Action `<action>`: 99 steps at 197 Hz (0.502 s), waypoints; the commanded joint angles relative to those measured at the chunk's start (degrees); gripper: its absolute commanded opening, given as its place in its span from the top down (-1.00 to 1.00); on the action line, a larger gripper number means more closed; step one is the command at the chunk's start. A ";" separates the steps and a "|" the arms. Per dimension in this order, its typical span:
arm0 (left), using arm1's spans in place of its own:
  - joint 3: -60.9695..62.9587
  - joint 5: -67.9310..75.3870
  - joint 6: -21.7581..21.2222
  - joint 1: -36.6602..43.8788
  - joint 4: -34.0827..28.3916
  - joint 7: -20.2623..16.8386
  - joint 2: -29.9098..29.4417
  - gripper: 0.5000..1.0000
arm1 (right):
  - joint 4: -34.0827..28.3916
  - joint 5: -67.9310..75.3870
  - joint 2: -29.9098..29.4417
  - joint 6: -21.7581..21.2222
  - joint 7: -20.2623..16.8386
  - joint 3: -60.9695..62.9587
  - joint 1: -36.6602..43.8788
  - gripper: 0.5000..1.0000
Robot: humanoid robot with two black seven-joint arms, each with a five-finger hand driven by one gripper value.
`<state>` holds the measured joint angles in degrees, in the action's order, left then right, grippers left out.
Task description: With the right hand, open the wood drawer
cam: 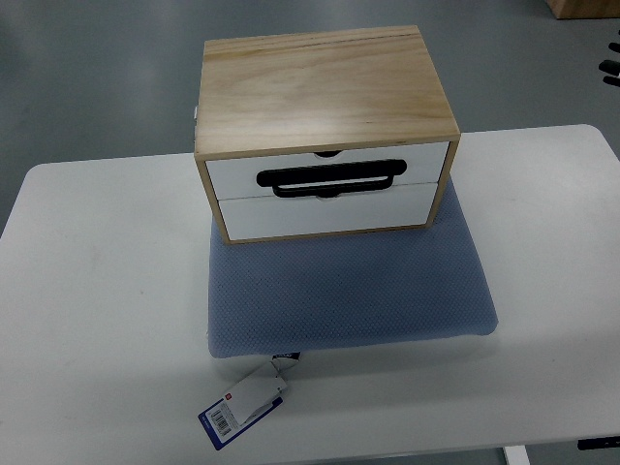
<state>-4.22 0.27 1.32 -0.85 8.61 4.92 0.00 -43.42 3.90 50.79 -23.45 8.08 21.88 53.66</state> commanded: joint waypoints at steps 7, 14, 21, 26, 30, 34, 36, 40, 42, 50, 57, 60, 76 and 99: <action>0.00 -0.01 0.00 0.06 0.00 0.00 0.00 -1.00 | -0.97 -0.47 2.12 -7.75 -0.08 -4.30 4.70 -0.73; 0.00 -0.01 0.00 0.06 0.00 0.00 0.00 -1.00 | -1.85 -0.56 2.91 -9.07 -0.17 -5.18 5.85 -0.73; 0.00 -0.01 0.00 -0.03 0.00 0.00 0.00 -1.00 | -2.20 -0.65 3.17 -9.33 -0.17 -5.45 6.20 -0.73; 0.00 -0.01 0.00 -0.03 0.00 0.00 0.00 -1.00 | -4.20 -1.43 4.13 -9.94 -0.43 -7.10 8.55 -0.73; 0.00 -0.01 0.00 0.06 0.00 0.00 0.00 -1.00 | -5.18 -2.14 4.49 -10.12 -0.44 -7.99 9.80 -0.73; 0.00 -0.01 0.00 -0.03 0.00 0.00 0.00 -1.00 | -5.63 -2.50 4.67 -10.30 -0.44 -8.35 10.42 -0.73; 0.00 -0.01 0.00 0.06 0.00 0.00 0.00 -1.00 | -6.07 -3.02 4.84 -10.39 -0.44 -8.79 11.03 -0.73; 0.00 -0.01 0.00 0.06 0.00 0.00 0.00 -1.00 | -6.51 -3.64 5.02 -10.47 -0.44 -9.31 11.82 -0.73; 0.00 -0.01 0.00 0.06 0.00 0.00 0.00 -1.00 | -6.51 -3.64 5.02 -10.47 -0.44 -9.31 11.82 -0.73; 0.00 -0.01 0.00 -0.03 0.00 0.00 0.00 -1.00 | -8.79 -7.32 5.63 -10.56 -0.44 -11.94 16.39 -0.73; 0.00 -0.01 0.00 -0.03 0.00 0.00 0.00 -1.00 | -9.76 -9.09 5.72 -10.74 -0.44 -13.27 18.68 -0.73; 0.00 -0.01 0.00 -0.03 0.00 0.00 0.00 -1.00 | -10.11 -9.61 5.72 -10.74 -0.44 -13.71 19.38 -0.73; 0.00 -0.01 0.00 -0.03 0.00 0.00 0.00 -1.00 | -12.57 -12.34 5.63 -10.83 -0.70 -17.92 25.44 -0.73; 0.00 -0.01 0.00 -0.03 0.00 0.00 0.00 -1.00 | -14.68 -13.39 5.37 -10.91 -0.96 -21.97 30.63 -0.73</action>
<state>-4.22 0.27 1.32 -0.85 8.61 4.92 0.00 -56.38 -8.30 56.38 -34.32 7.35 3.08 80.13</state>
